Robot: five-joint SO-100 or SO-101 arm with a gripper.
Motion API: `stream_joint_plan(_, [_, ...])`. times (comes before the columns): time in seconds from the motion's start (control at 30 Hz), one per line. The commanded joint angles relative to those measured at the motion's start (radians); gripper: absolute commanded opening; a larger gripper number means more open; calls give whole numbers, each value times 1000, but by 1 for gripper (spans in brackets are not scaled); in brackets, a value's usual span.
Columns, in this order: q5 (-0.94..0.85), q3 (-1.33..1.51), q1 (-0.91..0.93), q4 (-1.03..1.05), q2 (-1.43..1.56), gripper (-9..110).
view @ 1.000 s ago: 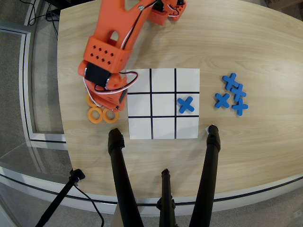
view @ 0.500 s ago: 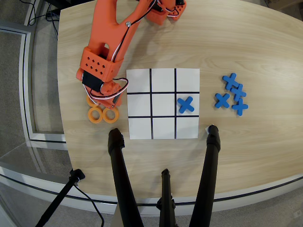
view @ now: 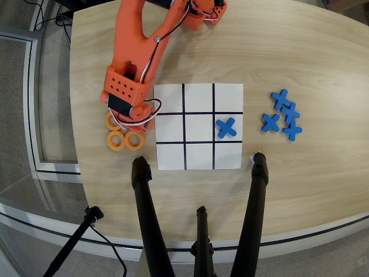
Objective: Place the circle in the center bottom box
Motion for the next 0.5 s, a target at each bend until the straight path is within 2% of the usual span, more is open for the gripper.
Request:
stream_joint_plan(0.0, [14, -15, -8, -9, -5, 16])
stream_joint_plan(0.27, [3, 23, 2, 5, 3, 16])
stream_joint_plan(0.47, [-52, 23, 15, 140, 26, 15])
